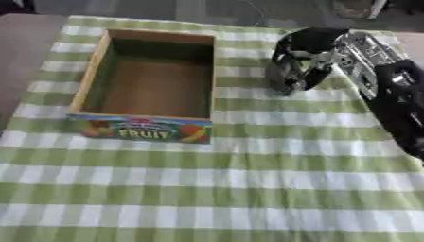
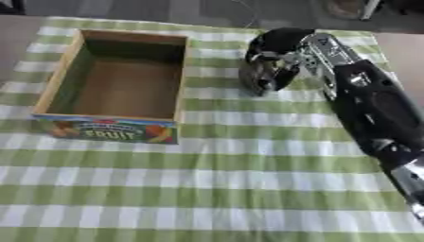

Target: Pick up objects on the table and place them in the box.

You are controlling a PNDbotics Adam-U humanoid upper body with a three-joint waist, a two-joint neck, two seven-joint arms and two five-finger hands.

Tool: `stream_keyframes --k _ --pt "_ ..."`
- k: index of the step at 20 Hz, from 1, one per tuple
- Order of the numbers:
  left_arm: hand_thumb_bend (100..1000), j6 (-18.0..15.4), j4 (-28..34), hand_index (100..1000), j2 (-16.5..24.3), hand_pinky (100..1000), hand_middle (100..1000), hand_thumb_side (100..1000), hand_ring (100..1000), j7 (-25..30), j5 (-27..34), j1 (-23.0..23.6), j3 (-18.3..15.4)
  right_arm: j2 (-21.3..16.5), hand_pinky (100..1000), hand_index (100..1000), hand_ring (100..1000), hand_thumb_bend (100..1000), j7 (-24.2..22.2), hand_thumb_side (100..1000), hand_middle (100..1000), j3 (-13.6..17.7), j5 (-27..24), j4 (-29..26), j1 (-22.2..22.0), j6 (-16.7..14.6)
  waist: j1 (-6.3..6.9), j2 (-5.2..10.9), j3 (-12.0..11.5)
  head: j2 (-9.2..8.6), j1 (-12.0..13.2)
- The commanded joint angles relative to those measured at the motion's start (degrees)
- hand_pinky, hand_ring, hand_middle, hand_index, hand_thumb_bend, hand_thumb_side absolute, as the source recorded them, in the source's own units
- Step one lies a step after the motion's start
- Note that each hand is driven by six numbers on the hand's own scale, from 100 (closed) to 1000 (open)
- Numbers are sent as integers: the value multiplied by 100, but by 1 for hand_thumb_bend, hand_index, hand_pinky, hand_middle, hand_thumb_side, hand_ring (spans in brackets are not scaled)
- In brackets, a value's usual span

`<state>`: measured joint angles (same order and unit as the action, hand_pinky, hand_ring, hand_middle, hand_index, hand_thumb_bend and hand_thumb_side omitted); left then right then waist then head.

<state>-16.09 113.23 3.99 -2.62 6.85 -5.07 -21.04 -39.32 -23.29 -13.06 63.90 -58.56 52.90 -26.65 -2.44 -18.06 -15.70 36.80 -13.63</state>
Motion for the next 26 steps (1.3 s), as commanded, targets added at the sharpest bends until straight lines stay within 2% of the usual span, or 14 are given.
stream_keyframes --k 1,5,12,16,18,21,26 --pt "100 -14 68 369 68 294 620 762 337 0 -36 -47 0 -62 865 748 879 201 3 219 694 42 67 31 62 -19 27 67 -11 -63 -16" --pt "100 -15 63 370 65 294 620 762 337 -1 -34 -45 -1 -50 851 702 859 104 107 170 628 63 -19 31 59 68 31 70 -9 -55 -16" --pt "100 -4 63 371 70 295 620 765 337 2 -34 -42 -2 -45 828 642 834 100 226 100 571 69 -230 -28 65 265 33 102 8 -47 -1" --pt "100 2 66 370 69 295 620 762 337 0 -28 -44 -1 -41 809 579 818 100 324 101 534 57 -329 -64 57 431 29 112 8 -64 -6" --pt "100 5 68 370 69 296 620 762 337 3 -26 -45 1 -41 799 539 806 100 393 149 500 47 -341 -80 49 510 29 112 5 -71 -8" --pt "100 5 67 370 72 296 620 762 337 0 -24 -42 -3 -36 794 512 801 100 498 168 490 43 -371 -98 46 609 34 116 2 -59 -4" --pt "100 8 64 371 85 296 619 760 337 3 -18 -41 -1 -86 794 508 800 100 526 103 490 28 -514 -260 66 625 41 142 33 -25 16"
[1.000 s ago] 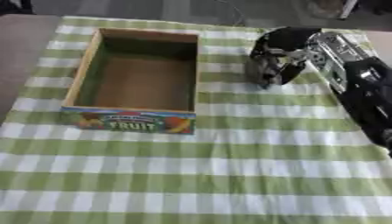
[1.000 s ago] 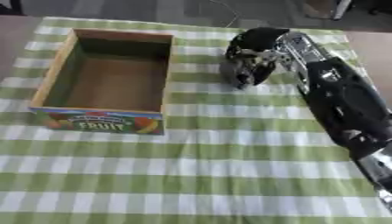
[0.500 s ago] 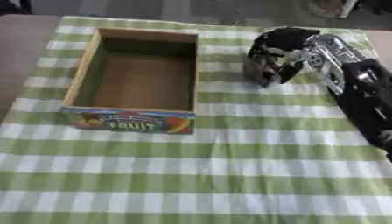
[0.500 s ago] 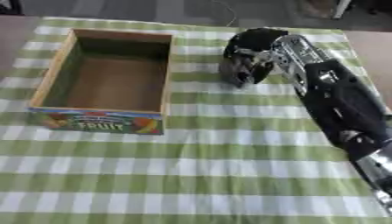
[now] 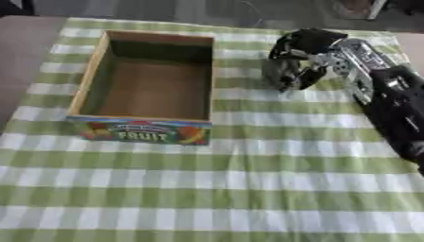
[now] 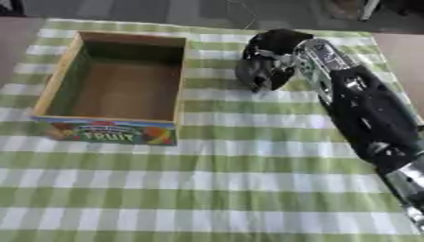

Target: Pick up objects on the table and place them in the box.

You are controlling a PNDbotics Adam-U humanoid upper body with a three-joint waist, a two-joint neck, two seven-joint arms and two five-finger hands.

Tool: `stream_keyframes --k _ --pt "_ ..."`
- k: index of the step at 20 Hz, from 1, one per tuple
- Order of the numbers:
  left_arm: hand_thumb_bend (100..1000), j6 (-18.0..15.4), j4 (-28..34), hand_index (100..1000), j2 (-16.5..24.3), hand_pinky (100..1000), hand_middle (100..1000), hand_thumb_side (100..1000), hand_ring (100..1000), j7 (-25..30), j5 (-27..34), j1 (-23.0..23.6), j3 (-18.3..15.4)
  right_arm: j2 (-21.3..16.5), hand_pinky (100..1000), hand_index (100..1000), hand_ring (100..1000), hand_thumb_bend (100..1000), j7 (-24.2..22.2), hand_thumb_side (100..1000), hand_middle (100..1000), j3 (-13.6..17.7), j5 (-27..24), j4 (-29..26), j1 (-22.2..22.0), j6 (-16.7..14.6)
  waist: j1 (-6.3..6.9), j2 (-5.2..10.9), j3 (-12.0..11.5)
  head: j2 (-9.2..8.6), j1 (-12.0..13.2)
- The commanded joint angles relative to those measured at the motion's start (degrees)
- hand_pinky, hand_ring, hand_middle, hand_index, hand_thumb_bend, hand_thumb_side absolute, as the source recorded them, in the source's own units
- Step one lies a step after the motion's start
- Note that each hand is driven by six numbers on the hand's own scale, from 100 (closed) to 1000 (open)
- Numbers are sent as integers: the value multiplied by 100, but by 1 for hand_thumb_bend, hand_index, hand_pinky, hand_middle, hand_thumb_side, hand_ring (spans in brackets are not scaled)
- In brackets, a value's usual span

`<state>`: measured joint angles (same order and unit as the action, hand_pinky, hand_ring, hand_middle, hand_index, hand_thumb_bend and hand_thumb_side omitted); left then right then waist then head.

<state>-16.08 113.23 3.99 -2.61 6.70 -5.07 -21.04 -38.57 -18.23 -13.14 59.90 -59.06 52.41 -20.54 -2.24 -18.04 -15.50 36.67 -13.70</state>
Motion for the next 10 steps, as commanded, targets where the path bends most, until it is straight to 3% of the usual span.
stream_keyframes --k 1,10 --pt "100 8 65 371 89 296 618 760 337 2 0 -40 -1 -180 794 507 800 100 4 100 489 39 -164 -261 123 11 22 151 22 -2 26" --pt "100 32 73 377 131 298 618 758 338 -27 1 -36 -16 -341 788 484 793 100 -173 106 460 128 -1004 -887 239 186 16 253 72 40 46"
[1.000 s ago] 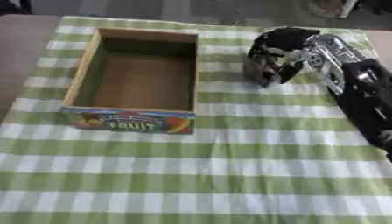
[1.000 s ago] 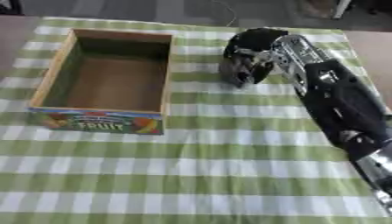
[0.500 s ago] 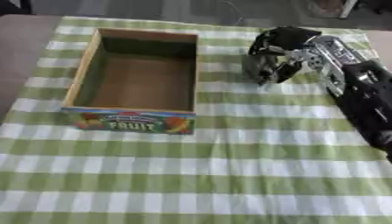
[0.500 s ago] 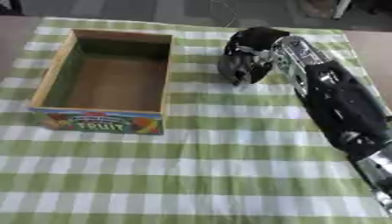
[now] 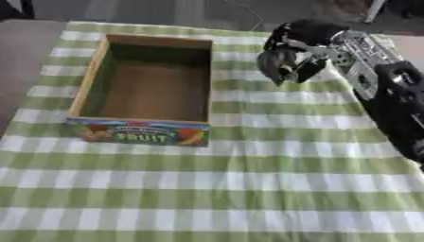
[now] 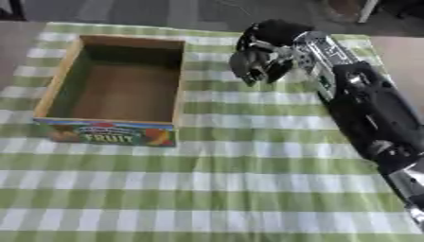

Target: Pick up objects on the table and place them in the box.

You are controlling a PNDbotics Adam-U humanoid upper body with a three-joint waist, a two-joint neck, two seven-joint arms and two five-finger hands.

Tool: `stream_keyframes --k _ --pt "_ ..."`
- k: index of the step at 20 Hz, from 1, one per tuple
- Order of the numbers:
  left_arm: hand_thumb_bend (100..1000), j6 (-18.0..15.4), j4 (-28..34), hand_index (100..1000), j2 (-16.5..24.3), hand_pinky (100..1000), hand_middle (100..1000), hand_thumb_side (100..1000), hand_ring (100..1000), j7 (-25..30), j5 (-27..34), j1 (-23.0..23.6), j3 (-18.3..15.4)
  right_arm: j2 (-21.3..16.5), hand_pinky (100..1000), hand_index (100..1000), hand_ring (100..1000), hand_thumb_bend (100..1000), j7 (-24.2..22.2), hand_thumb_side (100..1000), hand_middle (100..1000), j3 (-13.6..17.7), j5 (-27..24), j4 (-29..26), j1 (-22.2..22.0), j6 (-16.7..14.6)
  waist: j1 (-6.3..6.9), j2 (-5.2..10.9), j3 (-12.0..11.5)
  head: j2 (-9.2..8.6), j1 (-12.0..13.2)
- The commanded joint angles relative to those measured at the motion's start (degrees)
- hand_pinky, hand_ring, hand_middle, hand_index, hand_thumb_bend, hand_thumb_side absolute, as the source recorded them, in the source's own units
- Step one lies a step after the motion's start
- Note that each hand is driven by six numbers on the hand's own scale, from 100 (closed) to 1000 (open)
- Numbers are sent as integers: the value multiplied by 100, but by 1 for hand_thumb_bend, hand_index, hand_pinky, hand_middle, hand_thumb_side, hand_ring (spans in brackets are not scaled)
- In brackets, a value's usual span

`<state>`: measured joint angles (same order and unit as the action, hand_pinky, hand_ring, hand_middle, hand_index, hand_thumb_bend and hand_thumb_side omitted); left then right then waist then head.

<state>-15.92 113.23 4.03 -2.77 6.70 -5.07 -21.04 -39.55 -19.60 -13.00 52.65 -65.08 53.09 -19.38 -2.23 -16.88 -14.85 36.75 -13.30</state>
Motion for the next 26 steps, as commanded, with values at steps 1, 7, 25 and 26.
stream_keyframes --k 1,7,25,26 --pt "100 20 76 377 133 299 618 758 339 -14 1 -36 -16 -250 789 484 794 100 -66 108 460 128 -405 -366 200 98 11 150 11 31 7" --pt "100 42 95 379 165 299 618 755 339 -16 -5 -32 -8 -180 790 489 791 100 -272 109 460 82 -859 -753 505 256 -5 207 3 74 -37" --pt "100 60 136 387 195 302 617 751 342 47 102 -181 97 1049 788 494 788 100 -229 110 458 -192 -485 -380 1361 367 -99 190 -395 59 -445" --pt "100 54 136 387 194 302 617 751 342 53 112 -185 103 1125 788 494 789 100 -160 110 457 -192 -419 -324 1384 394 -100 184 -412 56 -473"
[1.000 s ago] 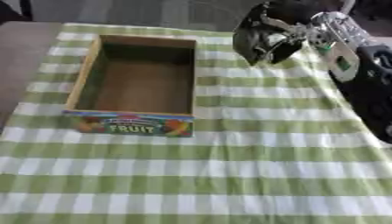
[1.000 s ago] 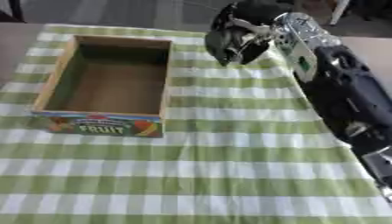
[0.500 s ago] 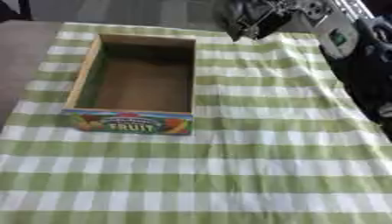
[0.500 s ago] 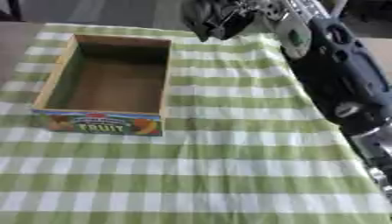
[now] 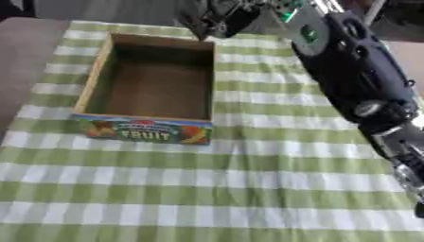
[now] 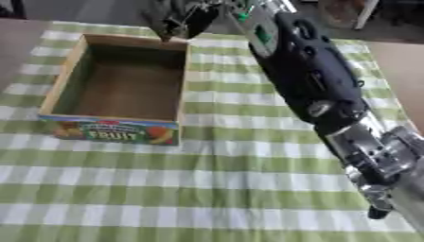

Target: Pick up objects on the table and place them in the box.

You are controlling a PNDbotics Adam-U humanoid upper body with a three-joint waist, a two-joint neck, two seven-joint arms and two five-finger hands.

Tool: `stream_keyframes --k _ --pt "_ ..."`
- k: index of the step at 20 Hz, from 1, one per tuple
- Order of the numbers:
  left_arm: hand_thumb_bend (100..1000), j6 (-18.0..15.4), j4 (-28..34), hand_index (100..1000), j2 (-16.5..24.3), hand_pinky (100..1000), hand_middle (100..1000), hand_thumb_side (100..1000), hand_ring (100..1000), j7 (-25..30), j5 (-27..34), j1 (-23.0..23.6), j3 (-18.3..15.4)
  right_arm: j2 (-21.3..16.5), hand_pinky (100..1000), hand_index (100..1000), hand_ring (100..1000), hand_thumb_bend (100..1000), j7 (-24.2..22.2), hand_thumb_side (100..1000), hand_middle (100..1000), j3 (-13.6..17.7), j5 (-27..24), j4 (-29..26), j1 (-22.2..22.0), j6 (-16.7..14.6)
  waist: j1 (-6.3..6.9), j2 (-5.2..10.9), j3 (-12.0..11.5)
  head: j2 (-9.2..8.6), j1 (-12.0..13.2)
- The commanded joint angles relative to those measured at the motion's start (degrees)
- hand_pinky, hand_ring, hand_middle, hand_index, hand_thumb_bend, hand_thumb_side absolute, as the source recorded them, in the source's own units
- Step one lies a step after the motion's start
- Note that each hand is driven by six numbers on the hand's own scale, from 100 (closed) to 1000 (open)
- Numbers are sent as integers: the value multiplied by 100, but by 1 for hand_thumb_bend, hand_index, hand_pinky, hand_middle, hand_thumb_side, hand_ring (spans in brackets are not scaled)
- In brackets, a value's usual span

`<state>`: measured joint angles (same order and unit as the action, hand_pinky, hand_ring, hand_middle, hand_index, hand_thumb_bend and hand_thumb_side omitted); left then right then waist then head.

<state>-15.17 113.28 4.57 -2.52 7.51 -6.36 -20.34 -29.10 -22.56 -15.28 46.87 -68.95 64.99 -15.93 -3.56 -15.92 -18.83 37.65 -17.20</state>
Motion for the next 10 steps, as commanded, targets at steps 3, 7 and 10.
stream_keyframes --k 3,7,10 --pt "100 -33 131 389 139 302 617 750 343 51 66 -87 61 342 788 500 792 100 408 113 457 61 404 291 245 193 30 65 -80 -38 -175" --pt "100 -49 131 389 125 303 617 750 343 84 114 -115 91 738 786 501 794 100 697 118 454 120 703 750 263 367 37 34 -155 -28 -292" --pt "100 -47 131 388 112 303 617 750 342 95 128 -126 94 948 785 499 794 100 857 117 454 127 1001 1021 245 382 29 14 -195 -43 -361"
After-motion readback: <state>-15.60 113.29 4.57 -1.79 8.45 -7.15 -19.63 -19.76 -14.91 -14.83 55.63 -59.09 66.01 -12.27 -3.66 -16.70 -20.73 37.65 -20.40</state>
